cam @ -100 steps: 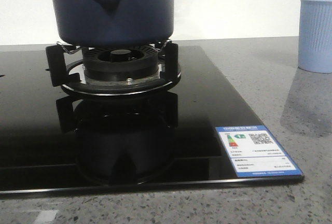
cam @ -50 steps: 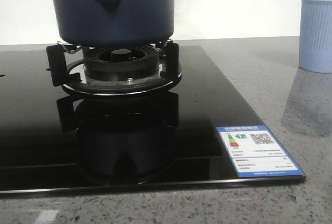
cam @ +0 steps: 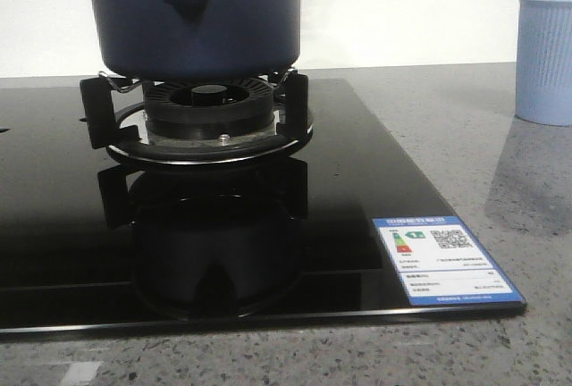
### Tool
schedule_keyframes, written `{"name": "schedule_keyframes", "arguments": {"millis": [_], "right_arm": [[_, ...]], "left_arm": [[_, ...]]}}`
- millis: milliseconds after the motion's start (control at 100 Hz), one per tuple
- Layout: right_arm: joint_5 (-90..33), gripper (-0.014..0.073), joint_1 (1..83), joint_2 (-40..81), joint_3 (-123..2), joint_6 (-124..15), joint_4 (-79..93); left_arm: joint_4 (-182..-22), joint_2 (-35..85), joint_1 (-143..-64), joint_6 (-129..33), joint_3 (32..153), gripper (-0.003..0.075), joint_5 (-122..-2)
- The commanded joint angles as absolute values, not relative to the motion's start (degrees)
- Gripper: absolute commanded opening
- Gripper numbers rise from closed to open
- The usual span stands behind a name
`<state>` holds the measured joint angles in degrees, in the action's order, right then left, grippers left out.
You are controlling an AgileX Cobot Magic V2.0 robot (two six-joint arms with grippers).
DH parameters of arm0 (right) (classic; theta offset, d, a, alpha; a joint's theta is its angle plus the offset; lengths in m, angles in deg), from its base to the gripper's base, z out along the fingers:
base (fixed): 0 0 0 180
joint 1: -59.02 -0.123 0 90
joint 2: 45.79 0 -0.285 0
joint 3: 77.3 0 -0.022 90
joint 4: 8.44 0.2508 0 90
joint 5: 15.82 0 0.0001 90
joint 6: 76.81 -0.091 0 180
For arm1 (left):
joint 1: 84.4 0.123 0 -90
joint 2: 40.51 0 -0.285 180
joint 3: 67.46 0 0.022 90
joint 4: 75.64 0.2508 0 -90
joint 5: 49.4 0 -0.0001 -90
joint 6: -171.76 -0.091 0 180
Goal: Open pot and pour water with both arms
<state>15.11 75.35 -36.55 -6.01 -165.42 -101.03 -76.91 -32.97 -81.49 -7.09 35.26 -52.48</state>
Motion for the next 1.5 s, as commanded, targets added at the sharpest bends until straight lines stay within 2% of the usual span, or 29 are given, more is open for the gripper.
{"name": "schedule_keyframes", "arguments": {"millis": [0, 280, 470, 820, 950, 1110, 1200, 1350, 1490], "right_arm": [[12.0, -0.0071, 75.74, -35.9, -7.36, -165.28, -99.98], [12.55, -0.0071, 75.64, -35.79, -4.08, -165.96, -92.89], [14.72, -0.0071, 75.39, -35.79, -2.73, -156.94, -84.39], [9.67, -0.0071, 70.34, -29.72, -2.73, -123.9, -52.53], [7.24, -0.0071, 65.76, -26.61, -2.73, -104.99, -34.73], [-4.18, -0.0071, 59.61, -26.9, -2.73, -84.55, -16.46], [-11.77, -0.0071, 58.77, -28.53, -2.27, -74.2, -6.35], [-9.87, -0.0071, 58.77, -32.06, 2.1, -71.88, -8.44], [-17.97, -0.0071, 58.77, -36.88, 1.93, -71.88, -8.44]], "left_arm": [[-77.07, -34.64, -81.64, -6.48, 34.7, -0.002, -48.41], [-77.07, -34.64, -81.64, -6.48, 34.7, -0.002, -48.41], [-77.07, -34.64, -81.64, -6.48, 34.7, -0.002, -48.41], [-77.07, -34.64, -81.64, -6.48, 34.7, -0.002, -48.41], [-77.07, -34.64, -81.64, -6.48, 34.7, -0.002, -48.41], [-77.07, -34.64, -81.64, -6.48, 34.7, -0.002, -48.41], [-77.07, -34.64, -81.64, -6.48, 34.7, -0.002, -48.41], [-77.07, -34.64, -81.64, -6.48, 34.7, -0.002, -48.41], [-77.07, -34.64, -81.64, -6.48, 34.7, -0.002, -48.41]]}}
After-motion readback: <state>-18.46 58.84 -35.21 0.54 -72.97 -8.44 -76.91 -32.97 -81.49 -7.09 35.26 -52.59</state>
